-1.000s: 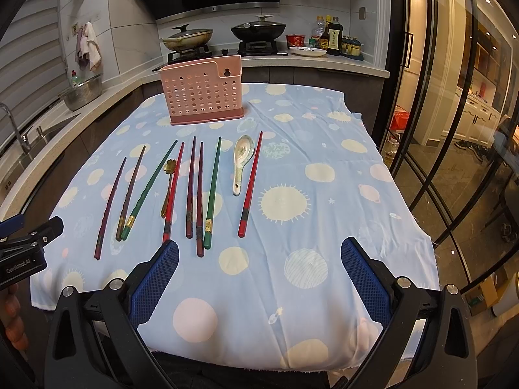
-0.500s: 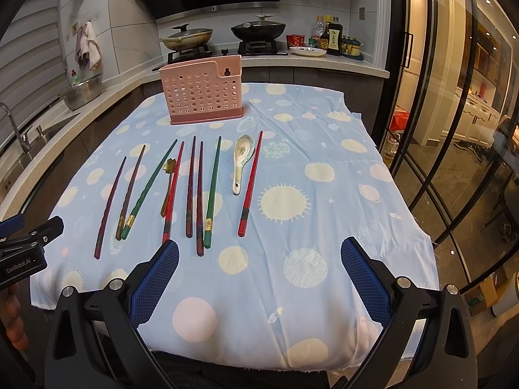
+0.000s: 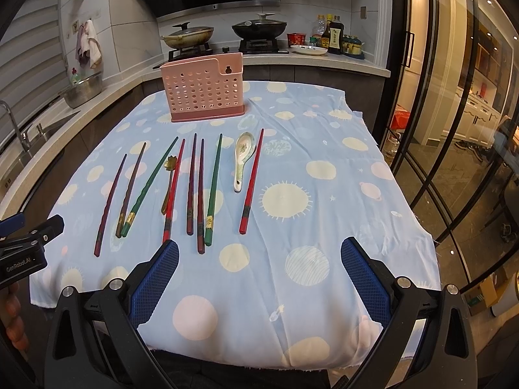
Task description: Organize utensils
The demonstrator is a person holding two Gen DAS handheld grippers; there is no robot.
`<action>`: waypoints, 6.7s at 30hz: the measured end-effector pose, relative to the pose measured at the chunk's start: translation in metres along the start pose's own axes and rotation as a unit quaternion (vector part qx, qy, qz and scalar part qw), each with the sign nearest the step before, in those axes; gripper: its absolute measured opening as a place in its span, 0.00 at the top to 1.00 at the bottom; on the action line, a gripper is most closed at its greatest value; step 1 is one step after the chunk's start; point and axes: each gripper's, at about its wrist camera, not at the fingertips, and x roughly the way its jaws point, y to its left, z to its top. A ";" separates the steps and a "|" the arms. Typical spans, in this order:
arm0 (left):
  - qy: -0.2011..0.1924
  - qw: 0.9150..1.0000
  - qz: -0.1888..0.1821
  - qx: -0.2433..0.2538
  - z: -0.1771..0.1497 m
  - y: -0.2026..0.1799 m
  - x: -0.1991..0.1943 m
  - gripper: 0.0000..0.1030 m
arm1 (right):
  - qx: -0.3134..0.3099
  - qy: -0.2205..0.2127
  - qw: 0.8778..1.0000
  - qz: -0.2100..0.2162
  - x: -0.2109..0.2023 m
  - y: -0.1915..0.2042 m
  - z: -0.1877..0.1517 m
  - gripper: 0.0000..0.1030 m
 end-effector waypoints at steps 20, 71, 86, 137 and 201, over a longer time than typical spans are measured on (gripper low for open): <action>0.056 0.997 -0.021 -0.041 -0.004 0.023 0.046 0.07 | 0.006 0.022 1.000 -0.008 0.017 -0.005 -0.004 0.07; 0.104 0.984 -0.141 -0.036 -0.002 0.027 0.091 0.93 | 0.022 0.076 0.997 0.012 0.121 -0.003 0.015 0.93; -0.018 0.987 -0.151 -0.043 0.102 0.047 0.041 0.93 | 0.035 -0.062 0.997 0.039 0.047 -0.029 0.119 0.93; -0.189 0.966 -0.173 -0.033 0.419 0.017 0.064 0.93 | 0.032 -0.121 0.985 0.120 0.178 0.024 0.384 0.93; 0.110 0.986 -0.118 0.031 0.035 -0.009 0.135 0.45 | 0.054 0.047 0.996 0.045 0.127 -0.006 0.050 0.55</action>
